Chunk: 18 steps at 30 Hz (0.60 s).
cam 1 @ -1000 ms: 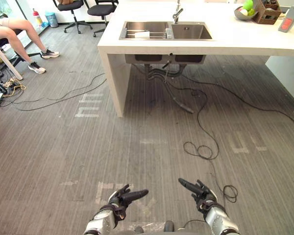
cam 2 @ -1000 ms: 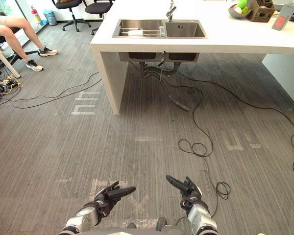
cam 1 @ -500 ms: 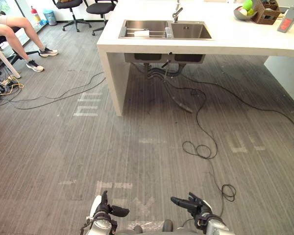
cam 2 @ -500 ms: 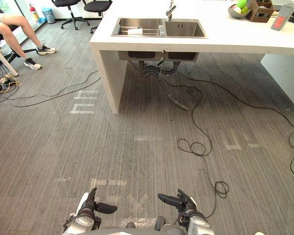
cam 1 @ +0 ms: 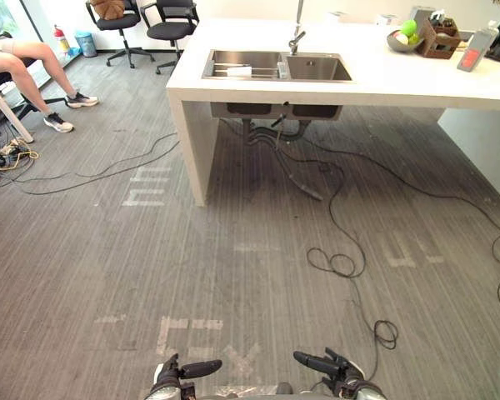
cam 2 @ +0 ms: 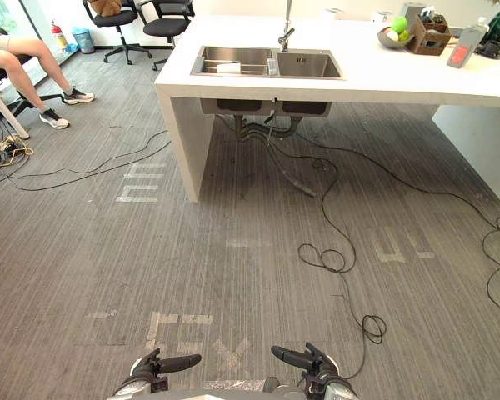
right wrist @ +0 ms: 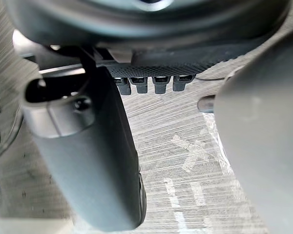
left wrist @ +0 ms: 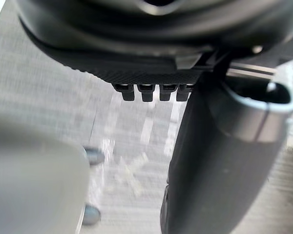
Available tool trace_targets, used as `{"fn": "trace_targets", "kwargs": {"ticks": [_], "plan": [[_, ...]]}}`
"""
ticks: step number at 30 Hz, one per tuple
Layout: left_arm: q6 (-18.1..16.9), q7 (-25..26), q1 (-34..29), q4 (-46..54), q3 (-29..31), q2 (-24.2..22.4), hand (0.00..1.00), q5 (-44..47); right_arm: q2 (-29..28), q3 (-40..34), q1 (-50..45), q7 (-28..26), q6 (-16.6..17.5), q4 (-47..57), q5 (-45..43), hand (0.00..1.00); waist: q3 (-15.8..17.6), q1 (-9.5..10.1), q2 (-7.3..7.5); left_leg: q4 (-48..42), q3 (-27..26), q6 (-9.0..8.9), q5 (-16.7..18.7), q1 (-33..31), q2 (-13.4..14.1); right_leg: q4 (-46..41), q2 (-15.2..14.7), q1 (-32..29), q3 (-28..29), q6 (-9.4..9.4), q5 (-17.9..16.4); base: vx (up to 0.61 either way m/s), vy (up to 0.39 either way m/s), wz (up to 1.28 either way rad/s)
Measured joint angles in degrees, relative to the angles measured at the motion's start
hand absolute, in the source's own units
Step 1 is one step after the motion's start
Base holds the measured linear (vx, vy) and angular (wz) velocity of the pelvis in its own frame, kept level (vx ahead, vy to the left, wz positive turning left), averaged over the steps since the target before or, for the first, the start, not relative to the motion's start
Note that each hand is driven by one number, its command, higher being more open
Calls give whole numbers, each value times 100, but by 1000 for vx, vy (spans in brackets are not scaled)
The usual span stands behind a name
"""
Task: Walk over to the sink, pick up the cup, carry it to the dishwasher, place the cup inside the dishwasher, then close the dishwasher door
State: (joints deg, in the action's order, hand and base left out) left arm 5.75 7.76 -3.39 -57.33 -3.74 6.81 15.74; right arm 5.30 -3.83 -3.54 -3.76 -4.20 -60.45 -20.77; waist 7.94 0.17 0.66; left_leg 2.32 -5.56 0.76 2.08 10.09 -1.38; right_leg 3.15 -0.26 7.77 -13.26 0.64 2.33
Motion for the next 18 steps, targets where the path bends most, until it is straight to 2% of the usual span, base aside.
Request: {"fn": "trace_targets", "kwargs": {"ticks": [2,4,5,6,7,8,9,11,12,13,16,17,18], "plan": [[-1,-240,19,-107,-3,7,100,2,-10,-92,-17,-14,-46,0,-61,100,-24,-8,4,18,-57,18,13,31,1,-454,-70,-200,-25,28,-273,-4,27,-4],[17,-412,56,-128,-11,30,100,16,-13,-177,-11,-49,-68,5,-60,100,-9,-23,32,-37,-252,115,48,32,10,-1269,-239,-540,-83,154,-651,3,55,-6],[10,-453,85,-161,-20,47,100,114,2,-222,1,-64,-73,3,-57,100,4,-21,48,-62,-315,182,60,57,-6,-1954,-397,-852,-191,303,-780,-4,54,-10],[2,-473,94,-188,-35,46,100,203,14,-222,18,-69,-72,3,-53,100,10,-20,55,-64,-335,221,55,73,-15,-2410,-485,-1051,-233,335,-800,-4,70,-13],[0,-550,126,-241,-55,103,100,388,57,-257,90,-83,-66,19,-42,100,61,-25,103,-90,-363,264,67,124,-55,-3455,-713,-1490,-289,259,-855,25,73,-6],[-5,-618,209,-332,-57,205,100,572,39,-268,119,-93,-66,2,-41,100,158,-24,224,-153,-340,300,96,230,-167,-4293,-1076,-1759,-348,127,-808,28,57,5],[-6,-628,220,-383,-55,251,100,641,-6,-289,128,-96,-68,-16,-61,100,202,-23,304,-150,-290,298,114,317,-223,-4461,-1181,-1751,-346,156,-767,86,16,18],[-17,-737,265,-406,-22,272,100,814,58,-342,239,-111,-59,-116,-72,100,325,-53,331,-57,-123,385,196,578,-315,-5096,-1359,-1852,-222,276,-611,111,-7,23],[-29,-781,264,-406,-19,273,100,809,66,-347,262,-108,-23,-110,-95,100,376,-76,294,-58,-69,413,199,623,-320,-5189,-1353,-1963,-186,283,-756,101,-14,28],[-33,-852,257,-409,-24,302,100,794,45,-343,294,-125,6,-108,-152,100,407,-128,274,-138,11,425,254,619,-259,-4850,-1211,-2003,-55,284,-998,106,-17,36],[-22,-978,269,-362,-22,300,100,800,26,-352,297,-153,93,-69,-268,100,489,-145,232,-392,146,327,485,589,-43,-3494,-810,-2104,210,259,-976,157,-59,28],[21,-985,269,-328,-23,292,100,830,16,-369,280,-156,109,-22,-277,100,507,-166,217,-597,199,253,668,555,57,-2844,-690,-2109,268,284,-875,213,-115,21],[43,-986,268,-322,-22,287,100,900,13,-372,274,-157,109,3,-276,100,518,-183,219,-711,227,206,776,542,95,-2568,-652,-2107,300,293,-801,250,-161,23]]}}
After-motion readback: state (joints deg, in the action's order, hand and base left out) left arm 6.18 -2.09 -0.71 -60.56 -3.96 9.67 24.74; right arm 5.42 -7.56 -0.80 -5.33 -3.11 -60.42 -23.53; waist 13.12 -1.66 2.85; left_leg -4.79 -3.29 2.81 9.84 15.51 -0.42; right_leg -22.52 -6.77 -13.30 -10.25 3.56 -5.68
